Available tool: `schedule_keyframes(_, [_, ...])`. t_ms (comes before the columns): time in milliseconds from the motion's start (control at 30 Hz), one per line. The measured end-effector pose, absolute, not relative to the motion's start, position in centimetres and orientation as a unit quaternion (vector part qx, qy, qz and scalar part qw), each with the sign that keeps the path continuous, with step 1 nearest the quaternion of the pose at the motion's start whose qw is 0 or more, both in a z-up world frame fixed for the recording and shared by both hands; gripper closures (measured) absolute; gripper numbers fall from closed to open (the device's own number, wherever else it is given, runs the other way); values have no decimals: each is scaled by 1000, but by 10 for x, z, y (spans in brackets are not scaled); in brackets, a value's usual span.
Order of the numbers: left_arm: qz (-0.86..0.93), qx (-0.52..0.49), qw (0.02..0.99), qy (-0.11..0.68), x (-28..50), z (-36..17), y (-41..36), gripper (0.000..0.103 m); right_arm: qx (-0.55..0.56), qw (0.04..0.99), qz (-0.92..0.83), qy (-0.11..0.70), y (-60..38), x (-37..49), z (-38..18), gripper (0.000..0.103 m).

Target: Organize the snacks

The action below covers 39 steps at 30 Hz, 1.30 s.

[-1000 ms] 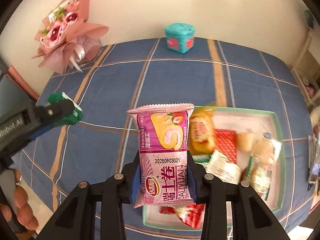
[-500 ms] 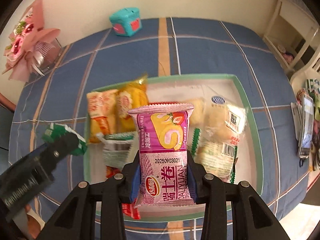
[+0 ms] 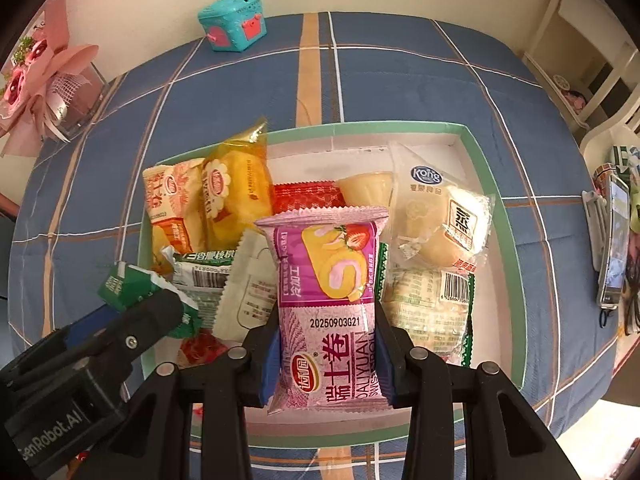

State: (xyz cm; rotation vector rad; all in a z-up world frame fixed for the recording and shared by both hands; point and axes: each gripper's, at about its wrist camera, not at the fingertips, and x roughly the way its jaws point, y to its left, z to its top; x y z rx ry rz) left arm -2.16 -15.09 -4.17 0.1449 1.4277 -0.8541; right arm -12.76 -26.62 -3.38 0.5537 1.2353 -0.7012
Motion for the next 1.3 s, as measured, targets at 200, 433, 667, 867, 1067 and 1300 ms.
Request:
schedule_keyframes(200, [-381,37,663,644,-20,-45,-149,30,253,725,-324,553,-269,-132,-34,42])
schedule_keyframes(433, [-364,48,703,609,-21,-26,-133,18,235,736,-321,547,-258,-137,-30,25])
schedule_keyframes(667, [-289,135,787,528,-27,-7,-111,3,224,748,-322,536,-237,-150,-24,0])
schedule_keyframes(867, [-265,145,807,508,-34,3,-87,3,232,762,-321,512,-221,-165,-14,0])
schedule_keyframes(1067, [-259,133,826,483,-46,21,-63,3,229,776,-324,489,-210,-180,5,0])
schedule_keyframes(1300, [-215,159,842,468,-57,28,-49,3,215,792,-327,468,-197,-188,24,0])
